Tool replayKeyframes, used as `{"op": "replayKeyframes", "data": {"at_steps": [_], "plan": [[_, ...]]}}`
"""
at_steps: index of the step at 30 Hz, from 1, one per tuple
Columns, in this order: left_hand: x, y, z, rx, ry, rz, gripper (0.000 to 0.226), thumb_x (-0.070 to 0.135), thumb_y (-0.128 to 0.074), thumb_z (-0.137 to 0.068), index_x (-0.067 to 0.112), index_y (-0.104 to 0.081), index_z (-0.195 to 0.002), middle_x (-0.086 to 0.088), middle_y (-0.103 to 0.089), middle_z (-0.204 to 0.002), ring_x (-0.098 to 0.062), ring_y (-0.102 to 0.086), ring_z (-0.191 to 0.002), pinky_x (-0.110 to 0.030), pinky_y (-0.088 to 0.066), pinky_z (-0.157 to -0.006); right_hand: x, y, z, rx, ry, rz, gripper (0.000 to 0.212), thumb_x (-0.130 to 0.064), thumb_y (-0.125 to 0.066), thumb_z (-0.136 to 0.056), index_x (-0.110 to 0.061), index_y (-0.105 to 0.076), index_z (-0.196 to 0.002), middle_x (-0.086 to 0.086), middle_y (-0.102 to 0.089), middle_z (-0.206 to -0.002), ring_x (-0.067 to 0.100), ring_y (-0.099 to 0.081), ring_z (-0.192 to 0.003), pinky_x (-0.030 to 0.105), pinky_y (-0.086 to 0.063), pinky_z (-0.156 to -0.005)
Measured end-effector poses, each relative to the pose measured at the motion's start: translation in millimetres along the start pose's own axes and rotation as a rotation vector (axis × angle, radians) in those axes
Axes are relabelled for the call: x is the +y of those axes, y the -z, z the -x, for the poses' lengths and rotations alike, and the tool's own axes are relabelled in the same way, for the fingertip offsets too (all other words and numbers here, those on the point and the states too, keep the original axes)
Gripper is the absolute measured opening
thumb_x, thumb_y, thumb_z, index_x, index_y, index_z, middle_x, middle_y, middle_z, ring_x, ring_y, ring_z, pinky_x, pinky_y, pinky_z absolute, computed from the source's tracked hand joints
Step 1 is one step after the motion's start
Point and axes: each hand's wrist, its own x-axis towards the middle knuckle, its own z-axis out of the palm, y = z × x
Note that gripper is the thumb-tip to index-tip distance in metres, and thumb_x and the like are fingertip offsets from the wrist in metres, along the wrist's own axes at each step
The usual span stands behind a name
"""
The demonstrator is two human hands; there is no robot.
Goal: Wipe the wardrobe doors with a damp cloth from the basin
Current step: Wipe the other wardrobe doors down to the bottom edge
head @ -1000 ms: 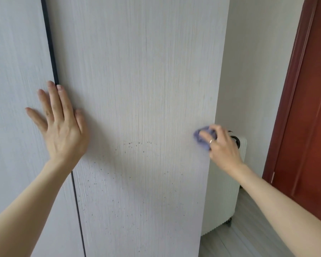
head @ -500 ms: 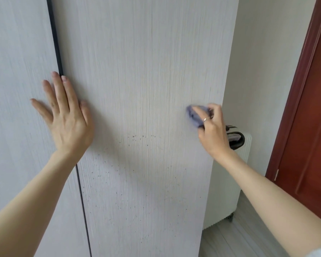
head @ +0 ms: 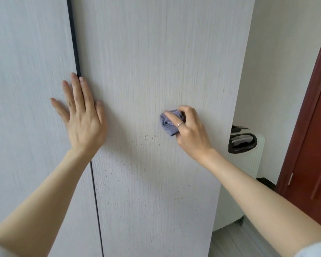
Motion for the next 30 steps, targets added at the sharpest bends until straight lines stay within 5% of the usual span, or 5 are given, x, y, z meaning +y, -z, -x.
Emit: {"op": "replayKeyframes", "data": {"at_steps": [7,14,21,28,30], "plan": [[-2.8,3.9,1.0,-0.039,-0.013,-0.003,0.055,0.02,-0.02,-0.1,0.005,0.001,-0.15,-0.012,0.004,-0.158,-0.031,0.007,-0.145,-0.058,0.01,-0.111,-35.8,-19.2,62.4,-0.319,0.599,0.054,0.025,-0.008,-0.051,-0.086,-0.014,-0.073,-0.095,0.006,-0.068,-0.088,0.022,-0.061,-0.069,0.029,-0.053,-0.061],[-7.1,5.9,2.0,-0.056,-0.034,-0.029,0.055,0.023,-0.018,-0.1,0.004,-0.003,-0.149,-0.013,0.0,-0.158,-0.032,0.004,-0.145,-0.058,0.008,-0.111,-41.7,-19.5,-31.4,0.172,-0.256,-0.163,0.055,0.016,-0.068,-0.06,-0.001,-0.065,-0.113,0.025,-0.056,-0.107,0.041,-0.057,-0.092,0.037,-0.049,-0.072],[-20.6,14.5,1.7,-0.11,-0.107,-0.109,0.055,0.026,-0.018,-0.099,0.01,-0.006,-0.151,-0.007,-0.001,-0.159,-0.029,0.004,-0.145,-0.06,0.007,-0.111,-59.9,-27.4,10.7,-0.237,0.466,-0.028,0.037,0.01,-0.068,-0.063,-0.006,-0.072,-0.095,0.017,-0.066,-0.09,0.029,-0.061,-0.071,0.029,-0.051,-0.052],[-36.5,25.4,0.5,-0.126,-0.189,-0.125,0.055,0.03,-0.014,-0.099,0.011,0.003,-0.148,0.007,0.001,-0.154,-0.018,0.013,-0.142,-0.057,0.011,-0.111,-42.3,-5.0,-81.5,0.202,-0.228,-0.11,0.054,0.019,-0.06,-0.062,0.001,-0.064,-0.112,0.027,-0.054,-0.106,0.041,-0.056,-0.091,0.042,-0.052,-0.061],[-38.3,29.1,-2.5,-0.133,-0.231,-0.137,0.055,0.031,-0.013,-0.099,0.01,-0.004,-0.15,0.005,0.0,-0.154,-0.021,0.011,-0.143,-0.057,0.009,-0.112,-53.4,-15.2,-72.2,0.187,-0.148,-0.067,0.054,0.018,-0.063,-0.059,0.003,-0.065,-0.11,0.027,-0.056,-0.105,0.04,-0.057,-0.086,0.038,-0.051,-0.058]]}}
